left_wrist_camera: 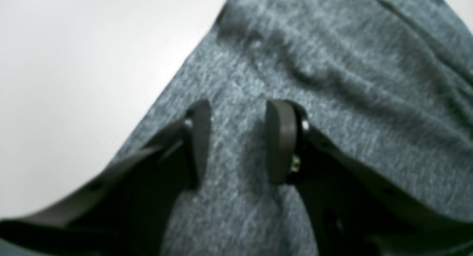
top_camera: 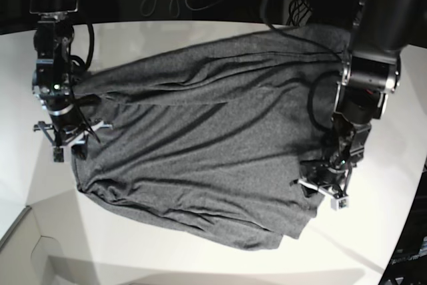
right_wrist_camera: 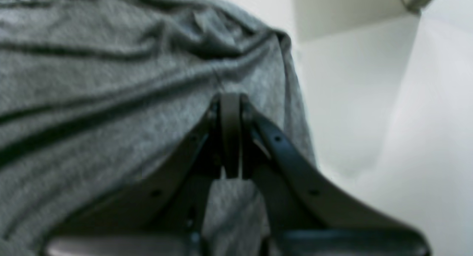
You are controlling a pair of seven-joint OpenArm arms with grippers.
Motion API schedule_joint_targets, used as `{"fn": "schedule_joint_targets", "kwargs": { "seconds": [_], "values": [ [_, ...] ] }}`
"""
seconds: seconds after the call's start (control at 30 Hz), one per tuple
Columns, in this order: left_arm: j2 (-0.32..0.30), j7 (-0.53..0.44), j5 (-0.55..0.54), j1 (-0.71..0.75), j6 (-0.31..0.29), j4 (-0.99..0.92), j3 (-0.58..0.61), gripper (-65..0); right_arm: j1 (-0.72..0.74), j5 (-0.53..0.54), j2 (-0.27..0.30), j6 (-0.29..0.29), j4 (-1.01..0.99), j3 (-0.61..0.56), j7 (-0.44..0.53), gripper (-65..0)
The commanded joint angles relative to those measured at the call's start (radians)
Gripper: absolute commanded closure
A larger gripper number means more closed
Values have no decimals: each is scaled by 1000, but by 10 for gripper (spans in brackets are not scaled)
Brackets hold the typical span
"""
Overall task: Layout the t-shirt on the table in an organized manner, then fold the t-shirt properly
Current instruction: 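Pull the shirt edge with the left gripper to straighten the body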
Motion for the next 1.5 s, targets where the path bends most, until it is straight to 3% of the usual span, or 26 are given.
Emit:
{"fn": "schedule_joint_targets", "kwargs": {
  "seconds": [0.0,0.43,0.63,0.87,1.37,1.47],
  "values": [
    [-11,16,-1,-9,-1,8,-2,-243,19,2,12,-5,15,5,26,-5],
    [-127,14,-12,111,-1,9,-6,-243,14,2,12,-5,15,3,26,-6],
    [-153,16,-17,126,-1,9,-8,-243,1,2,12,-5,14,-1,26,-7],
    [-196,19,-81,172,-2,16,-107,-243,1,2,17,-5,-51,2,26,-6],
    [-199,27,-83,347,9,517,-114,-243,-7,2,12,-5,-63,-3,26,-4],
    [-201,27,-83,379,9,570,-170,-243,-29,2,11,-5,-63,-3,26,-4]
  ]
}}
